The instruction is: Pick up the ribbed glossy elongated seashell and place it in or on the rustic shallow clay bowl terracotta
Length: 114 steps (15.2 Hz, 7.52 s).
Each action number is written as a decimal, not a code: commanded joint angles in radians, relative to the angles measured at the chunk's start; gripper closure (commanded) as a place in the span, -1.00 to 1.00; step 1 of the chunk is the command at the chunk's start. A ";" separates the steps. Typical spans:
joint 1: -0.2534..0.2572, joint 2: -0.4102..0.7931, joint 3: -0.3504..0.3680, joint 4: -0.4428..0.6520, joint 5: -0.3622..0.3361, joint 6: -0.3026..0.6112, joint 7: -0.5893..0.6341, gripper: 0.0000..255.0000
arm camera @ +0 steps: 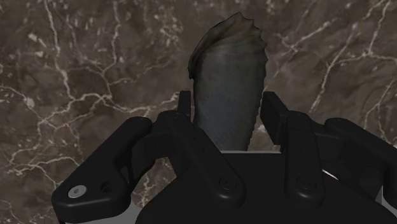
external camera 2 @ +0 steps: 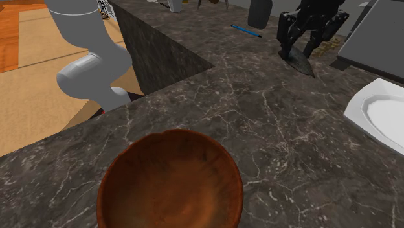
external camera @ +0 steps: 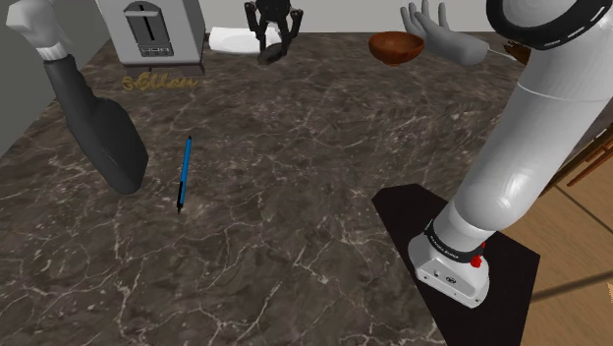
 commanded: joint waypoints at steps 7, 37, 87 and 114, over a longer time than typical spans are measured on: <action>0.010 0.043 0.004 0.169 -0.011 -0.127 0.015 1.00; -0.281 -0.202 -0.227 -0.016 0.028 -0.212 -0.494 1.00; -0.252 -0.455 -0.103 -0.640 -0.023 0.105 -0.153 1.00; -0.215 -0.478 -0.059 -0.694 0.008 0.118 -0.103 -1.00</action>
